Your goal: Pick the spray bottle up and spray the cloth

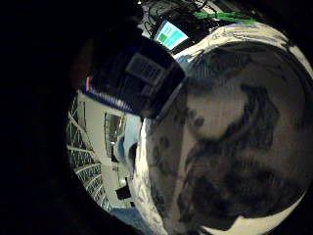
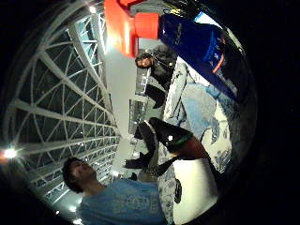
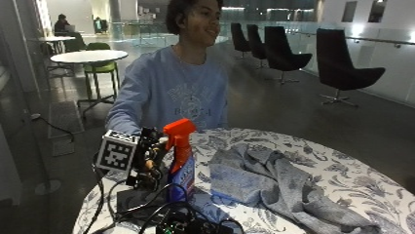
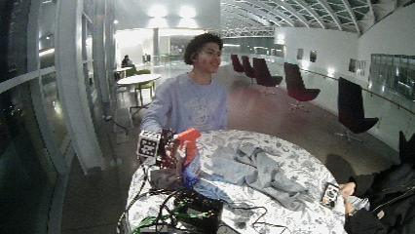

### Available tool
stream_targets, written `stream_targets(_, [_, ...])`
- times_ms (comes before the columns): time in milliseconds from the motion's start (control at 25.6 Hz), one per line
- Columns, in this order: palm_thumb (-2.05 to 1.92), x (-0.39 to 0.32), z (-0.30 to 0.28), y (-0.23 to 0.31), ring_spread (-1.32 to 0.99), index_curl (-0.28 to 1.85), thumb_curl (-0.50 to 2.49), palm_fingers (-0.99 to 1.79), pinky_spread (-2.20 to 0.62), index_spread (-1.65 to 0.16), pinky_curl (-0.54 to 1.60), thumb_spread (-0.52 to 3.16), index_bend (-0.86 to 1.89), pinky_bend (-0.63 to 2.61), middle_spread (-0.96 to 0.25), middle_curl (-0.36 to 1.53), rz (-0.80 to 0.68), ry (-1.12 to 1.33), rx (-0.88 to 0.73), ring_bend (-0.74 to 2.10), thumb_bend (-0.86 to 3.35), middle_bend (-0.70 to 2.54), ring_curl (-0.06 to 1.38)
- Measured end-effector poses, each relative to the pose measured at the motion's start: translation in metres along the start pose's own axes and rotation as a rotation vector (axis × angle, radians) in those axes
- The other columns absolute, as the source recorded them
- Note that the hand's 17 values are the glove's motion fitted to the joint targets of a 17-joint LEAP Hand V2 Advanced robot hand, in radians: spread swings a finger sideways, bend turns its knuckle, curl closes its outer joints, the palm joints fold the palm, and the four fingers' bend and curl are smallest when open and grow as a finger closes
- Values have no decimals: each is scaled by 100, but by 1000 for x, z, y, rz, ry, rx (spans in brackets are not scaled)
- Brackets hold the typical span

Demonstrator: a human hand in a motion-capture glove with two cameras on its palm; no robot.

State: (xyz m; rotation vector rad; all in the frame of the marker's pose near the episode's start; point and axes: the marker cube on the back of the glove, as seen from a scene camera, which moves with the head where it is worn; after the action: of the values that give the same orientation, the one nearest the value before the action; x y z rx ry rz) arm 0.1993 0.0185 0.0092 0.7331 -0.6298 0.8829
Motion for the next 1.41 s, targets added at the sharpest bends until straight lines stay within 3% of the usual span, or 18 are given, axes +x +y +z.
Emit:
stream_targets(586, [54, 20, 40, -31, 9, 17, 30, 21, 26, -38, 35, 91, 10, 42, 4, 36, 59, 106, 107, 33, 0, 29, 29])
stream_targets(859, [88, 16, 39, -36, 4, 16, 42, 63, 28, -31, 31, 94, 9, 31, -3, 40, 20, 36, 124, 60, 17, 41, 35])
stream_targets(1133, [95, -17, 38, -10, 1, 20, 50, 73, 28, -28, 33, 87, 12, 34, -6, 41, -93, -82, -65, 67, 17, 34, 40])
stream_targets(1406, [87, -51, 45, 4, -1, 20, 54, 92, 26, -28, 35, 80, 9, 38, -6, 41, -45, -189, -286, 71, 7, 30, 41])
